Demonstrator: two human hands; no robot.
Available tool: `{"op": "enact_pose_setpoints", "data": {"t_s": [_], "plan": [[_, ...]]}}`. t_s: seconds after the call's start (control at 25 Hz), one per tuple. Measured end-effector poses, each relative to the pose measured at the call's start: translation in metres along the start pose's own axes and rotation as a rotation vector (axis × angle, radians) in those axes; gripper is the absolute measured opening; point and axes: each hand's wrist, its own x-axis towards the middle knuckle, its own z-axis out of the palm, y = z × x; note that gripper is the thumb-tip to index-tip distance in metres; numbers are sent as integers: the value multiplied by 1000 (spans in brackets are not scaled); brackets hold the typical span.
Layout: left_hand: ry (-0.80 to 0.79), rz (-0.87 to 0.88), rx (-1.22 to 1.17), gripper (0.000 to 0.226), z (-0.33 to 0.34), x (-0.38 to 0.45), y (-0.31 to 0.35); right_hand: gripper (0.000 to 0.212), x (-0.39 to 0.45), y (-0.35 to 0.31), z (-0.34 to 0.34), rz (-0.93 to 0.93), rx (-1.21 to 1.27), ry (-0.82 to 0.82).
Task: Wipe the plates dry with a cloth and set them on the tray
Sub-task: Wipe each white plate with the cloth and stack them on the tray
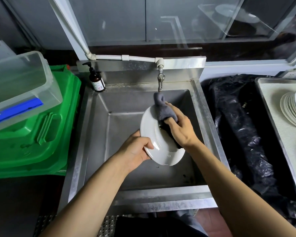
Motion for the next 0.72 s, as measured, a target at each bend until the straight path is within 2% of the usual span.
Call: {"op": "enact_pose_setpoints", "data": {"t_s": [0.08, 0.16, 0.24, 0.36, 0.52, 0.64, 0.72], "plan": [[32, 5, 10, 57, 1, 0, 4, 60, -3, -9, 16, -195, -96, -94], [48, 3, 30, 57, -1, 0, 5, 57, -7, -10, 27, -336, -156, -137], [46, -12, 45, 58, -1, -2, 4, 54, -5, -10, 23, -282, -105, -48], [50, -27, 80, 58, 4, -3, 5, 51, -4, -11, 20, -62, -9, 66], [67, 9, 95, 59, 7, 0, 10, 52, -22, -14, 40, -208, 27, -61], [72, 12, 22, 65, 8, -2, 10, 54, -32, -12, 40, -202, 97, -80], [54, 15, -65, 52, 8, -1, 9, 54, -40, -7, 36, -200, 111, -71]]}}
